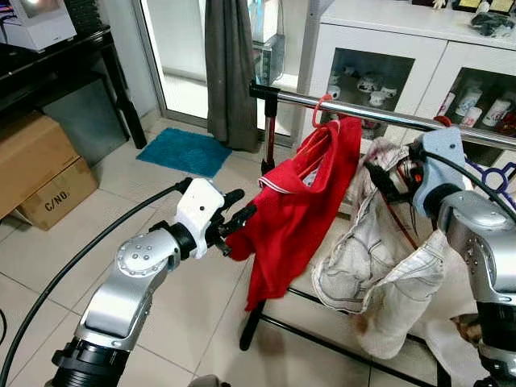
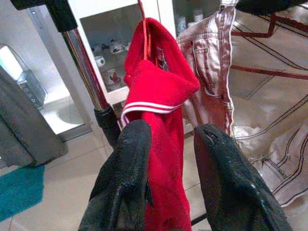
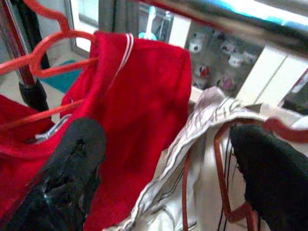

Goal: Hang hanger

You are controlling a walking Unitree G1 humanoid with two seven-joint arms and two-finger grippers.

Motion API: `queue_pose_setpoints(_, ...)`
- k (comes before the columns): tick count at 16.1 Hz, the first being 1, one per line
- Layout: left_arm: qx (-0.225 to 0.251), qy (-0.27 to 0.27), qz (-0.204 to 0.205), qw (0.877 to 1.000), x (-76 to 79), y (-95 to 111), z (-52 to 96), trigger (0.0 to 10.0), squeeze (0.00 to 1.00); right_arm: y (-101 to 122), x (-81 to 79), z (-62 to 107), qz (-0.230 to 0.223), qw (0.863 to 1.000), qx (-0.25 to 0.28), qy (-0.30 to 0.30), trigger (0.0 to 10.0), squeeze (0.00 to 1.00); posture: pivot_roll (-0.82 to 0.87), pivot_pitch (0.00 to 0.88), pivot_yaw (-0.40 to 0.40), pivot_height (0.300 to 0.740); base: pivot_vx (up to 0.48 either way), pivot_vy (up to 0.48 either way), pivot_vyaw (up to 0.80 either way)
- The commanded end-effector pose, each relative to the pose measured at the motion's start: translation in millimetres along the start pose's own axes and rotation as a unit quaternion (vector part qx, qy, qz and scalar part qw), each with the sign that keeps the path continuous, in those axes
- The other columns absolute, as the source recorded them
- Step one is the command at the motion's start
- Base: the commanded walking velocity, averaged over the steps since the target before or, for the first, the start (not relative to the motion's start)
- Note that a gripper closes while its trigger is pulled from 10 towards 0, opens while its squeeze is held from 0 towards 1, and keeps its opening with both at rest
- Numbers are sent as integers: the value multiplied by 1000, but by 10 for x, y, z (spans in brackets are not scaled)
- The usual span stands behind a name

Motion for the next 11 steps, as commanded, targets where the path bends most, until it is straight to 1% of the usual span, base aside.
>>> queue_pose_setpoints(1,-1,-10,-5,1000,29,22,8,10000,0,-42,61,12,0,1000,-12,-7,10000,1000,-33,0,7,740,0,0,0)
queue_pose_setpoints(7,-2,-17,-6,1000,40,22,11,10000,0,-81,65,16,2,1000,-19,-9,10000,1000,-36,0,11,740,0,0,0)
queue_pose_setpoints(11,1,-17,-5,1000,49,35,-14,10000,0,-78,82,19,5,1000,-22,-9,10000,1000,-41,0,4,740,0,0,0)
Point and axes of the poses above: a point about 5 cm out from each wrist's last joint towards the gripper, its own z axis pointing back from the gripper into the wrist, its own y axis along the axis of the wrist's last joint, x = y × z, the point moved 3 cm from there along -z, pointing out of the wrist towards the gripper, and after that the axes turned 7 degrees about -z, right-handed, at the moved point
